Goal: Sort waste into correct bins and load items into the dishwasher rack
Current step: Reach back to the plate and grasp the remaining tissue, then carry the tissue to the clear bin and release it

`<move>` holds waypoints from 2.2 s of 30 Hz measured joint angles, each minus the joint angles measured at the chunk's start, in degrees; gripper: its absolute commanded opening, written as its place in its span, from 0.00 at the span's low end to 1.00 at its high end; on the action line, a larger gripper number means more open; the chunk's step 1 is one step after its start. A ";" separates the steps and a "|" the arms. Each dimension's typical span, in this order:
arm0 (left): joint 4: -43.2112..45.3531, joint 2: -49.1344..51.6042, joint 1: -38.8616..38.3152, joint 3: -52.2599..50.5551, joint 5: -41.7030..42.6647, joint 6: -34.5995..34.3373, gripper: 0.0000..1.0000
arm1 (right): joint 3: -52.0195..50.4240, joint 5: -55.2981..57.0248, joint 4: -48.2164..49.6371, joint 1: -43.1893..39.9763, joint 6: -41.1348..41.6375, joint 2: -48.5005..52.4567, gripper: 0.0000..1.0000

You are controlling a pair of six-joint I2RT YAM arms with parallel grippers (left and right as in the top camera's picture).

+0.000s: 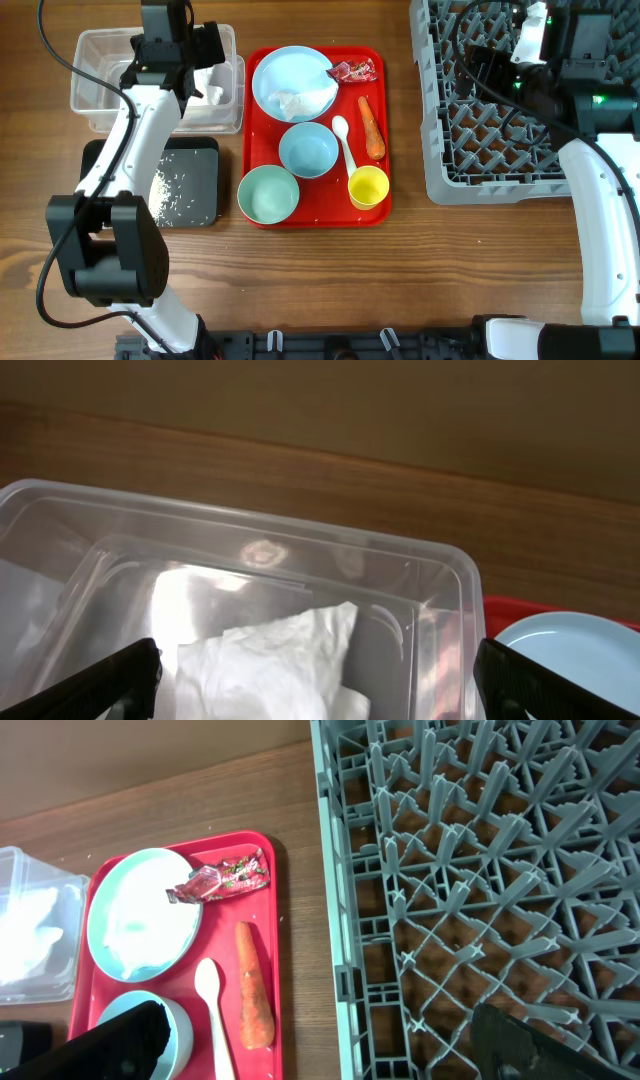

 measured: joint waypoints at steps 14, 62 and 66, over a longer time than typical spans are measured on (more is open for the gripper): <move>-0.92 0.04 -14.71 0.00 10.19 0.02 1.00 | 0.00 0.00 -0.07 0.00 0.00 0.02 1.00; -32.85 24.00 -18.69 20.57 12.90 4.92 0.87 | 0.00 0.00 -1.77 0.00 0.00 0.02 1.00; -30.64 24.00 -16.50 20.55 12.87 4.33 0.76 | 0.00 0.00 -1.68 0.00 0.00 0.02 1.00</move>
